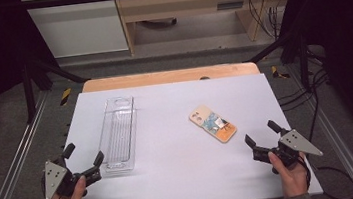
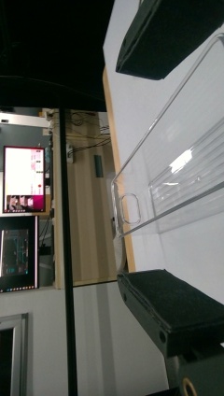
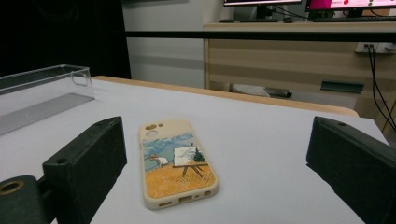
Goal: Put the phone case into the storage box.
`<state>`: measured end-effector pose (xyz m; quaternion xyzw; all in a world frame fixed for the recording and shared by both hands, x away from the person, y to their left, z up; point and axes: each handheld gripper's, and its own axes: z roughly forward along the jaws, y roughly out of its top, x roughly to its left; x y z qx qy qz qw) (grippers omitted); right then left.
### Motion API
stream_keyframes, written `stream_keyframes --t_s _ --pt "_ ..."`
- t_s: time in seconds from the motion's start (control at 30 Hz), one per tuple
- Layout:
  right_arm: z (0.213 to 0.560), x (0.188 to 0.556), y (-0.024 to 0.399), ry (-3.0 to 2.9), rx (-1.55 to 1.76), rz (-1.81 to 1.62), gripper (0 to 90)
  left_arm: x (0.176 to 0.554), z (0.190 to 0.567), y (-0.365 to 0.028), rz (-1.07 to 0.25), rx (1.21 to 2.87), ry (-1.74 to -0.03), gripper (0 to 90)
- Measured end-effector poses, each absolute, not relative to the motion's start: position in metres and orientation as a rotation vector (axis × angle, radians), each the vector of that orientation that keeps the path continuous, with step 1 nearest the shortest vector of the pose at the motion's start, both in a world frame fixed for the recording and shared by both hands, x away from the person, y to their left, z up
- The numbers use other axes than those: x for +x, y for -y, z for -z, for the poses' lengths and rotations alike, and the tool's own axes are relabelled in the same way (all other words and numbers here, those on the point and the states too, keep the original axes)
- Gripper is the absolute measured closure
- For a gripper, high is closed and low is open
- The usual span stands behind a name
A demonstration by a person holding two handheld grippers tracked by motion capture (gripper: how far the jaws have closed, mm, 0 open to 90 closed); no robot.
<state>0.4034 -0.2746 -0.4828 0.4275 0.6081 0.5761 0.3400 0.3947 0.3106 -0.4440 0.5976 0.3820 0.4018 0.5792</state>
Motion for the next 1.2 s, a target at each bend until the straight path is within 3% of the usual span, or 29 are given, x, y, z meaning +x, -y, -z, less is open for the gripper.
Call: stream_keyframes --t_s 0.63,1.2 --pt "0.477 0.421 0.249 -1.697 1.215 -1.378 6.4 0.394 0.446 -0.319 -0.941 1.392 -0.906 1.5" --pt "0.421 0.493 0.236 -1.879 1.276 -1.3 12.4 0.385 0.446 -0.328 -0.935 1.371 -0.933 1.6"
